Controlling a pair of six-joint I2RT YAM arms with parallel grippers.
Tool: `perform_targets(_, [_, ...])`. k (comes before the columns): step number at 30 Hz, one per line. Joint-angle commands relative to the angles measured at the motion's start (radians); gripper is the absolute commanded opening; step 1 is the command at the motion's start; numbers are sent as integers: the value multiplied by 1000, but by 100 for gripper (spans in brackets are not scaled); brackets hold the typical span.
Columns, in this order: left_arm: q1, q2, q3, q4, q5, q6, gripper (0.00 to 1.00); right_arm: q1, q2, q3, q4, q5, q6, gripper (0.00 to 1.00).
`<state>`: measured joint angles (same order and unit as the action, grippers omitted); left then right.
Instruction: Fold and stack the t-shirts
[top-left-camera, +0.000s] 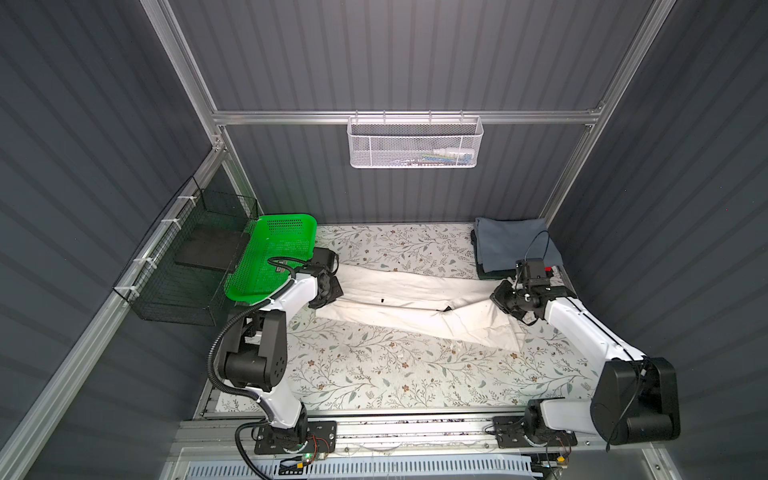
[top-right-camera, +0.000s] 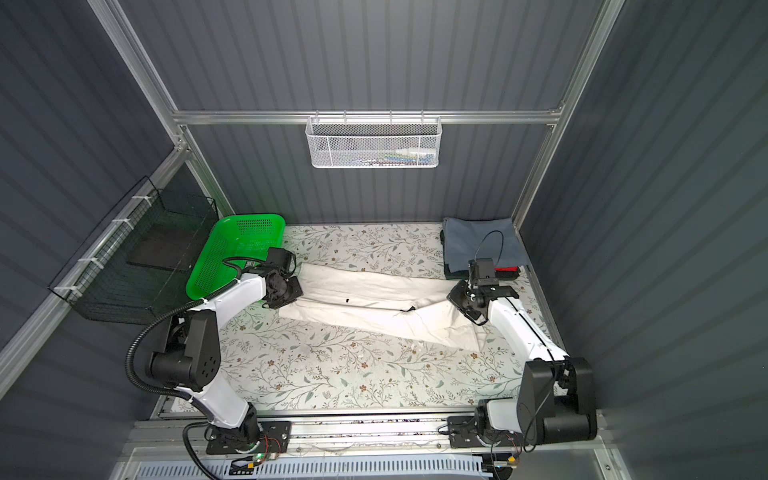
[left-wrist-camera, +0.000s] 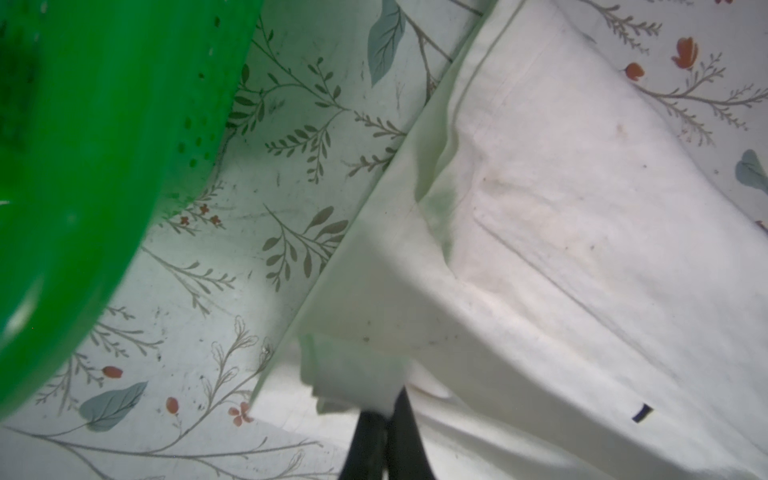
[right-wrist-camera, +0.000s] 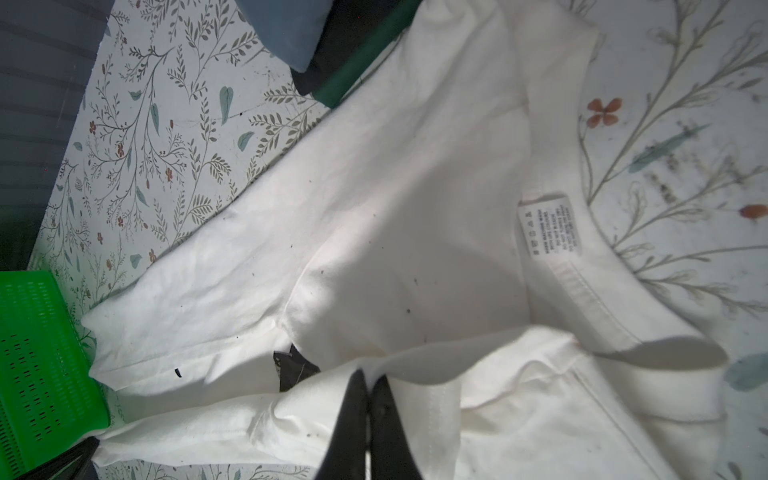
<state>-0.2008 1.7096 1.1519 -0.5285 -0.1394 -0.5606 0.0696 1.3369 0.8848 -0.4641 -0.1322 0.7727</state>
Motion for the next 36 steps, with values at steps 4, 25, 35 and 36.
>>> perform_targets(4, [12,58,46,11,-4,-9,0,-8,36,25,25,-2,-13,0])
perform_targets(25, [14,50,123,-5,-6,-9,62,-59,84,61,-2,-65,-81,56])
perform_targets(35, [-74,-61,70,51,22,20,98,-57,-39,-40,-54,-78,-64,78])
perform_targets(36, [-98,-73,70,57,19,30,99,-57,-48,-65,-45,-85,-54,79])
